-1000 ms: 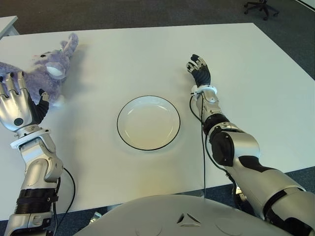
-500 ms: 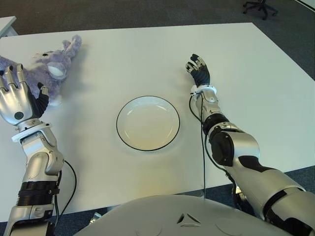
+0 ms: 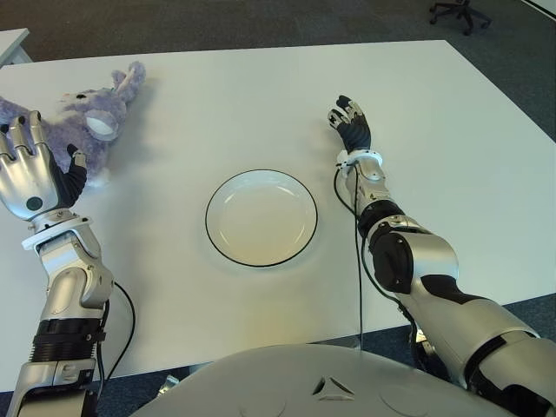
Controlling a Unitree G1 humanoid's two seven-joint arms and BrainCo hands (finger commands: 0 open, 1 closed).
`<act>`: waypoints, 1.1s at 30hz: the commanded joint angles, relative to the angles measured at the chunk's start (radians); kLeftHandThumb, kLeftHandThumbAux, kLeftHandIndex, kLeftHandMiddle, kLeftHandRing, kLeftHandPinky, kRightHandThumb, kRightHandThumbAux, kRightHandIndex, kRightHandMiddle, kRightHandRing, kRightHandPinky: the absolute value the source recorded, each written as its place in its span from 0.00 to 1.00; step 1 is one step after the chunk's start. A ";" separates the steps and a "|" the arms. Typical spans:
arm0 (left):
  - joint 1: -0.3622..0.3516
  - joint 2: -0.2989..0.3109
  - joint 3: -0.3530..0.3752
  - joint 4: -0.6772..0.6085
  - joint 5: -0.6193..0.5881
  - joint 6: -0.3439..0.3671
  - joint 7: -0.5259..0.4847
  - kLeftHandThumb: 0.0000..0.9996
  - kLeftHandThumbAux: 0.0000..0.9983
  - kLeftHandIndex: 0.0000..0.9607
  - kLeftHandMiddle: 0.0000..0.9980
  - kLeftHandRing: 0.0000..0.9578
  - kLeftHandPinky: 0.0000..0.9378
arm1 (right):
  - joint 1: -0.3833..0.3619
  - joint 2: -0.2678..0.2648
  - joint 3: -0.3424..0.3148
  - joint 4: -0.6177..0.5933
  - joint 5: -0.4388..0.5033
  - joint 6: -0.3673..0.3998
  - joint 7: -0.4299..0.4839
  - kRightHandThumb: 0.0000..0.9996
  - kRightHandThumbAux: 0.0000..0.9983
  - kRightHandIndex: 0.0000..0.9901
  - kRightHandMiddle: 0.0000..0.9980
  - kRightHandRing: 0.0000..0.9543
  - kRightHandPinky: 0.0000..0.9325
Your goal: Put the doll into the plate.
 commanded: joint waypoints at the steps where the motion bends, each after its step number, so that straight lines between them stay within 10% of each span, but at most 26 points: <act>1: -0.007 -0.005 -0.006 0.005 -0.024 -0.012 0.006 0.55 0.33 0.03 0.13 0.19 0.31 | 0.058 0.012 -0.005 0.047 0.005 0.066 -0.008 0.56 0.83 0.15 0.11 0.12 0.16; 12: -0.002 -0.015 0.010 -0.013 -0.083 -0.054 0.021 0.62 0.36 0.08 0.15 0.20 0.29 | 0.059 0.018 -0.011 0.045 0.012 0.062 -0.009 0.57 0.83 0.14 0.11 0.12 0.16; 23: -0.007 -0.048 0.054 -0.016 -0.203 -0.150 0.078 0.82 0.67 0.46 0.42 0.39 0.40 | 0.062 0.023 -0.007 0.043 0.008 0.051 -0.022 0.57 0.81 0.17 0.13 0.14 0.17; 33: -0.001 -0.048 0.063 -0.010 -0.228 -0.214 0.134 0.85 0.66 0.45 0.47 0.43 0.40 | 0.065 0.024 -0.002 0.041 0.004 0.045 -0.019 0.57 0.81 0.14 0.12 0.12 0.15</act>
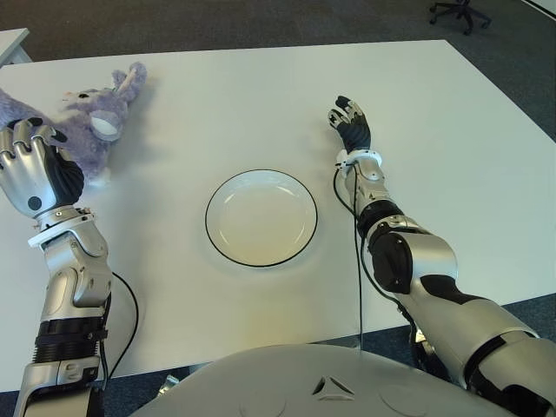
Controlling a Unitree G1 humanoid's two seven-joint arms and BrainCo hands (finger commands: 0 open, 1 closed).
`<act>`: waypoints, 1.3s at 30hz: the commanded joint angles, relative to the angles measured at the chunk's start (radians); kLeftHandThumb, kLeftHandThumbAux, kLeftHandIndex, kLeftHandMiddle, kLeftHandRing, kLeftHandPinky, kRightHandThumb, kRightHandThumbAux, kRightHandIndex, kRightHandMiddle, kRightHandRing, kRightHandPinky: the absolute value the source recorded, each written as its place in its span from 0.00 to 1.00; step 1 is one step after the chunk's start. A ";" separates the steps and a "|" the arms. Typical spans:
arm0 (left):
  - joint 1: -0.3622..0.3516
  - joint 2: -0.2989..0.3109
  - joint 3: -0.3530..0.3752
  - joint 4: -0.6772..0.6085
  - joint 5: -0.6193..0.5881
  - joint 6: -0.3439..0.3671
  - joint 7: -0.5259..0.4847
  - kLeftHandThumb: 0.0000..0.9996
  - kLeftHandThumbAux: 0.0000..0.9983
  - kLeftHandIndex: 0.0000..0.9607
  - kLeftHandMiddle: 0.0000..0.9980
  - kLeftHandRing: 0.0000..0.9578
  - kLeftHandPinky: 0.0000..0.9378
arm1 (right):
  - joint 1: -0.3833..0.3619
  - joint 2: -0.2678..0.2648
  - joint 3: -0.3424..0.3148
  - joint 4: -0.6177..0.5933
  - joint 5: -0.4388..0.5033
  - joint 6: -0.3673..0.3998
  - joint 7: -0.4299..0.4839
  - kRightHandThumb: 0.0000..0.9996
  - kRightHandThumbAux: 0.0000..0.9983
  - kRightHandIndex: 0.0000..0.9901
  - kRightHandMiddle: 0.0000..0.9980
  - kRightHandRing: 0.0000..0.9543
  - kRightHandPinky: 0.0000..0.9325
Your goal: Put the doll into the plate.
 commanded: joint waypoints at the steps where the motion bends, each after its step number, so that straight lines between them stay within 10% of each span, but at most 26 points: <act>1: 0.006 -0.011 0.008 0.008 -0.009 -0.009 0.017 0.85 0.66 0.45 0.47 0.43 0.40 | 0.064 0.019 -0.002 0.045 0.004 0.047 -0.009 0.57 0.81 0.14 0.12 0.12 0.15; 39: 0.017 -0.027 -0.023 -0.047 -0.043 -0.010 -0.033 0.95 0.65 0.42 0.50 0.53 0.53 | 0.068 0.025 -0.011 0.043 0.019 0.044 0.009 0.60 0.81 0.14 0.12 0.12 0.16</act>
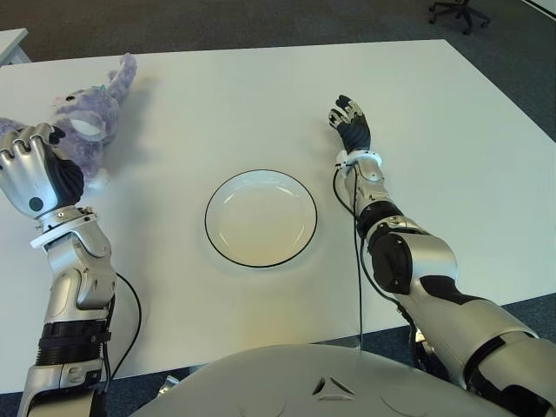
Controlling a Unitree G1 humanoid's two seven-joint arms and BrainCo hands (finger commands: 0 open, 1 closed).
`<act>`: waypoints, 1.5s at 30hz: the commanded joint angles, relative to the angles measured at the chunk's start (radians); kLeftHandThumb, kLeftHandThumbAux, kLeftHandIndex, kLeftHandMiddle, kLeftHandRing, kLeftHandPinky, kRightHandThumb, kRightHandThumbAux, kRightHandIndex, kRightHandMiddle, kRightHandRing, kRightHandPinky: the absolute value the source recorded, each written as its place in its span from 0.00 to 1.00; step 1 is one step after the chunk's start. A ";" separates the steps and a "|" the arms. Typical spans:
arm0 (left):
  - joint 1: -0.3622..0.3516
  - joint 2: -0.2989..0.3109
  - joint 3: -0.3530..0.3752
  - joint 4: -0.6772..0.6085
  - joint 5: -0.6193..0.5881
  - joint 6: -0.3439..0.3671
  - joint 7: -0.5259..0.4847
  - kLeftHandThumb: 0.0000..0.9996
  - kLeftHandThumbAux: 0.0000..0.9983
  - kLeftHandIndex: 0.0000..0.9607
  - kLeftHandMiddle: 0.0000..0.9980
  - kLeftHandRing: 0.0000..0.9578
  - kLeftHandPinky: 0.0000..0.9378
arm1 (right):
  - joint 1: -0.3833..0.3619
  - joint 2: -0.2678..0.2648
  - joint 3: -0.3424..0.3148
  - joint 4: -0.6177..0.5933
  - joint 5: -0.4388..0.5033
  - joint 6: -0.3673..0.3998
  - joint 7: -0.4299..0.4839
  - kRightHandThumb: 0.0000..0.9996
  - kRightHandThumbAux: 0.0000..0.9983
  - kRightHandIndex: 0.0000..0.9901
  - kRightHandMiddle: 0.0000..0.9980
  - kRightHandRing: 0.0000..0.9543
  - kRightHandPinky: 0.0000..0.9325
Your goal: Put the doll into the plate.
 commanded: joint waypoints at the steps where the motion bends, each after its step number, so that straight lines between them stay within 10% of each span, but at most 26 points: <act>1: 0.007 -0.011 -0.008 0.002 -0.037 -0.042 -0.030 0.95 0.65 0.42 0.50 0.53 0.53 | 0.065 0.018 -0.007 0.044 0.010 0.053 0.000 0.60 0.81 0.14 0.12 0.12 0.16; 45: -0.135 -0.072 -0.172 0.110 0.034 -0.163 0.017 0.94 0.65 0.43 0.47 0.54 0.61 | 0.067 0.021 -0.002 0.045 0.015 0.050 0.004 0.61 0.83 0.14 0.12 0.13 0.17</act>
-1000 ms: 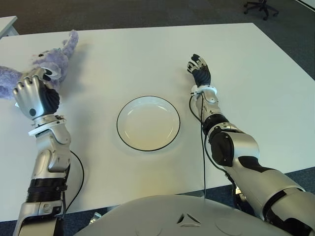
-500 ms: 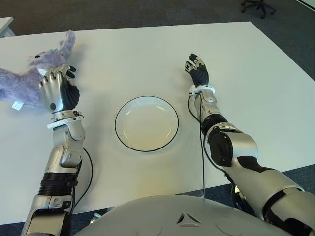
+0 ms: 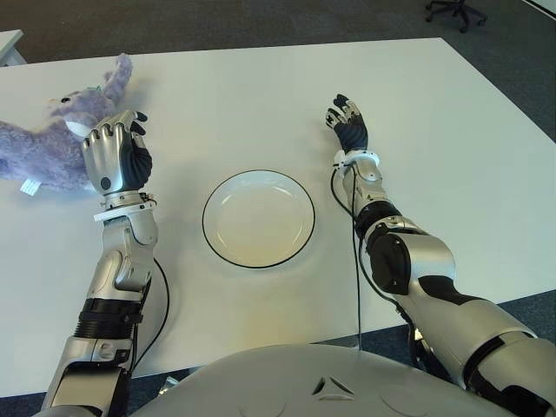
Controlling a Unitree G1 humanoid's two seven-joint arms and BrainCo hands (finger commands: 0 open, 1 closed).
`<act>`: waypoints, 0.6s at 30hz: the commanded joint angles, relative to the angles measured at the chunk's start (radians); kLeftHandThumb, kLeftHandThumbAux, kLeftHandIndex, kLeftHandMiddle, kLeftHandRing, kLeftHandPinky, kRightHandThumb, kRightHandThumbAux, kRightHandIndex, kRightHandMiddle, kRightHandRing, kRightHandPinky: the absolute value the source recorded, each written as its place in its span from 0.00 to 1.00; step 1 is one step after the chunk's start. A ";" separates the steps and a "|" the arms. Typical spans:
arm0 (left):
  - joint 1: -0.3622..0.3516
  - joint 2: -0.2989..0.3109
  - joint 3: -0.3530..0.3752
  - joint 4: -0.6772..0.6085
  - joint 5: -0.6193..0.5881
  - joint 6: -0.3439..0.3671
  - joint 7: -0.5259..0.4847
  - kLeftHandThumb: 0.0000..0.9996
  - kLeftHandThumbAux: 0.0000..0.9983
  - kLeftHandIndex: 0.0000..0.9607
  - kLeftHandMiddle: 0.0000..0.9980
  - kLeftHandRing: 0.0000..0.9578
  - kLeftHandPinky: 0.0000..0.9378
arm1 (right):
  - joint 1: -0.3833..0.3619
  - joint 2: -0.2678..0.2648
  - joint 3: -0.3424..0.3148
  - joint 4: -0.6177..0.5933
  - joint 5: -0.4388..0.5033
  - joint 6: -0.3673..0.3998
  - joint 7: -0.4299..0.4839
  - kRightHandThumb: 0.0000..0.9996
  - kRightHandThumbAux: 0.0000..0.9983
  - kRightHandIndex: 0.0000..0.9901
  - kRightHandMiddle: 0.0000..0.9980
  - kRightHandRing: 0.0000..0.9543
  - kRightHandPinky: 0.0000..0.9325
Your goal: Put the doll into the plate.
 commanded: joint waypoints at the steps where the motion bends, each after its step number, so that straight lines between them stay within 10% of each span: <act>1: -0.018 -0.001 -0.010 0.040 0.053 0.019 0.067 0.94 0.65 0.45 0.46 0.53 0.61 | 0.067 0.017 -0.008 0.046 0.008 0.053 -0.008 0.61 0.83 0.14 0.12 0.13 0.17; 3: -0.024 -0.002 -0.012 0.057 0.073 0.024 0.100 0.94 0.65 0.45 0.45 0.52 0.51 | 0.067 0.017 -0.010 0.046 0.010 0.053 -0.007 0.61 0.83 0.15 0.12 0.13 0.17; 4: -0.027 -0.002 -0.013 0.066 0.082 0.029 0.113 0.94 0.62 0.30 0.47 0.45 0.45 | 0.066 0.018 -0.011 0.046 0.011 0.053 -0.006 0.62 0.83 0.15 0.12 0.13 0.18; 6: -0.031 -0.003 -0.016 0.077 0.090 0.033 0.126 0.67 0.43 0.24 0.36 0.37 0.36 | 0.066 0.018 -0.013 0.046 0.012 0.054 -0.006 0.62 0.83 0.15 0.12 0.13 0.18; 9: -0.037 0.001 -0.020 0.095 0.112 0.055 0.141 0.57 0.38 0.19 0.27 0.27 0.24 | 0.065 0.019 -0.014 0.047 0.012 0.054 -0.006 0.62 0.83 0.15 0.12 0.13 0.18; 18: -0.043 0.007 -0.023 0.118 0.135 0.087 0.172 0.52 0.33 0.11 0.16 0.16 0.17 | 0.064 0.019 -0.011 0.047 0.008 0.049 -0.005 0.62 0.83 0.15 0.12 0.13 0.17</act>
